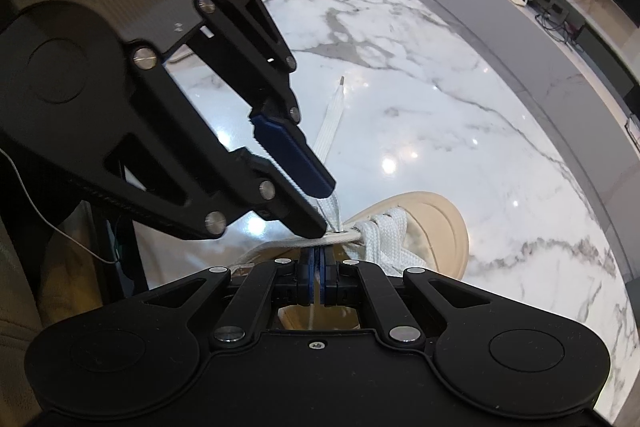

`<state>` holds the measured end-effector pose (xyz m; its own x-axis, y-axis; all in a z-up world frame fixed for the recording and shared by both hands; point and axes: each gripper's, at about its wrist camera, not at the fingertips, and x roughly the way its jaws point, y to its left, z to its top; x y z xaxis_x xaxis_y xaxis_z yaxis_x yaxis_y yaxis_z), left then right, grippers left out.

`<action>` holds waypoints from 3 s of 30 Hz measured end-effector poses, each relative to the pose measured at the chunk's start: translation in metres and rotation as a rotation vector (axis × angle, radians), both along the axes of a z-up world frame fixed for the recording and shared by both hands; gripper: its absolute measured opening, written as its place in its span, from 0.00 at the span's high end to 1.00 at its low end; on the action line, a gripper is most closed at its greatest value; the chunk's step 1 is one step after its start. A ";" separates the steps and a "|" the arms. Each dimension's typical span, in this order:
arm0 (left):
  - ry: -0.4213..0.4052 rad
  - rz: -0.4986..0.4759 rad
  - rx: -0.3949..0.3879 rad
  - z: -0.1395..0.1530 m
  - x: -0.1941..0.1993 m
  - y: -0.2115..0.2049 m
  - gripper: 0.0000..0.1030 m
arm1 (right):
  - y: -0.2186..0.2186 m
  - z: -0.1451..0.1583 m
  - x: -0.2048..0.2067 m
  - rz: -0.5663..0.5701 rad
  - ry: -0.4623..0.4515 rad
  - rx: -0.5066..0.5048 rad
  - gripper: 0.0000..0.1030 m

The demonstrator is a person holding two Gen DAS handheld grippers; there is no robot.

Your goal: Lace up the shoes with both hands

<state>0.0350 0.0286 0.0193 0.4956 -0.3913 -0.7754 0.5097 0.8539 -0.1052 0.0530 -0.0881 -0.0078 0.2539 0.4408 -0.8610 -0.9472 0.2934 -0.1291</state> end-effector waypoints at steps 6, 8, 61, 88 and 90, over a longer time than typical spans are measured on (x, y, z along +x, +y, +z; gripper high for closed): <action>0.010 0.000 -0.025 -0.001 0.001 0.000 0.95 | -0.001 0.000 -0.001 -0.002 -0.001 0.004 0.99; 0.009 0.004 -0.027 -0.001 -0.001 -0.001 0.96 | 0.000 0.000 -0.001 -0.002 -0.004 0.004 0.99; -0.100 -0.193 0.395 0.022 -0.055 -0.041 0.85 | -0.068 0.024 -0.047 -0.470 -0.056 0.188 0.83; -0.260 -0.652 0.779 -0.024 -0.034 -0.084 0.79 | -0.069 0.011 -0.033 -0.447 0.025 0.257 0.73; -0.258 -0.663 0.777 -0.025 -0.033 -0.084 0.79 | -0.070 0.009 -0.032 -0.445 0.023 0.263 0.73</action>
